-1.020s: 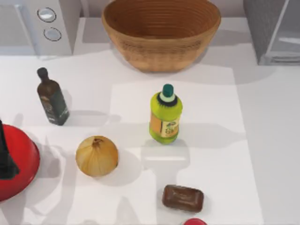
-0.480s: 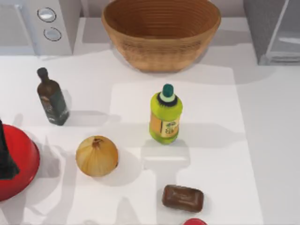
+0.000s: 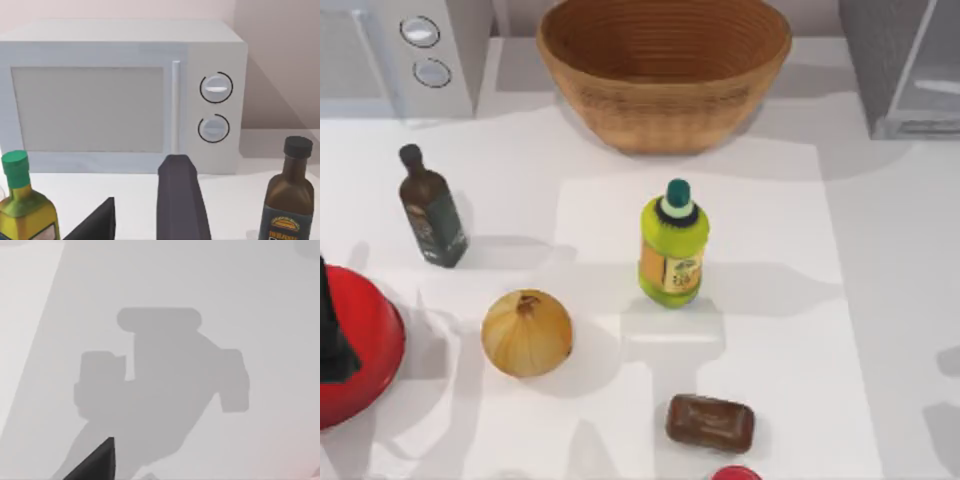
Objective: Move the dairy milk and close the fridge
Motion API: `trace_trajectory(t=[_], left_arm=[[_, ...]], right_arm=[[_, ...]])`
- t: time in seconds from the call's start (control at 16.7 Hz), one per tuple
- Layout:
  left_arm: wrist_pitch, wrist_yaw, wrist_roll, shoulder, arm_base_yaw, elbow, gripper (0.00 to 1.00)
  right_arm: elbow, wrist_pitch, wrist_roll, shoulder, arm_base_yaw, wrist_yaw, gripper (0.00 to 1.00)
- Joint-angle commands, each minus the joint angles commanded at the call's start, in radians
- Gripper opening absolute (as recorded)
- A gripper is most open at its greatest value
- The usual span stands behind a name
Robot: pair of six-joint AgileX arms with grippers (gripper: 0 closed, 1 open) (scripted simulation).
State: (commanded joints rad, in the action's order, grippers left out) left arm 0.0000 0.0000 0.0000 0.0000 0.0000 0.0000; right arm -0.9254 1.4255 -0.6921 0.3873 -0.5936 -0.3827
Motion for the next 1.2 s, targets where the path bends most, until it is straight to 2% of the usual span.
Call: trace_trajectory(t=[0.42, 0.66, 0.9, 1.2], left_arm=[[0.000, 0.000, 0.000, 0.000, 0.000, 0.000, 1.00], [0.000, 0.000, 0.000, 0.000, 0.000, 0.000, 1.00], [0.000, 0.000, 0.000, 0.000, 0.000, 0.000, 1.00], [0.000, 0.000, 0.000, 0.000, 0.000, 0.000, 1.00]], right_arm=[[-0.230, 0.000, -0.802, 0.728, -0.640, -0.326, 1.00], [-0.327, 0.023, -1.135, 1.106, -0.959, -0.458, 1.00], [-0.385, 0.041, -1.309, 1.350, -1.154, -0.537, 1.00], [-0.407, 0.050, -1.349, 1.431, -1.217, -0.563, 1.00]])
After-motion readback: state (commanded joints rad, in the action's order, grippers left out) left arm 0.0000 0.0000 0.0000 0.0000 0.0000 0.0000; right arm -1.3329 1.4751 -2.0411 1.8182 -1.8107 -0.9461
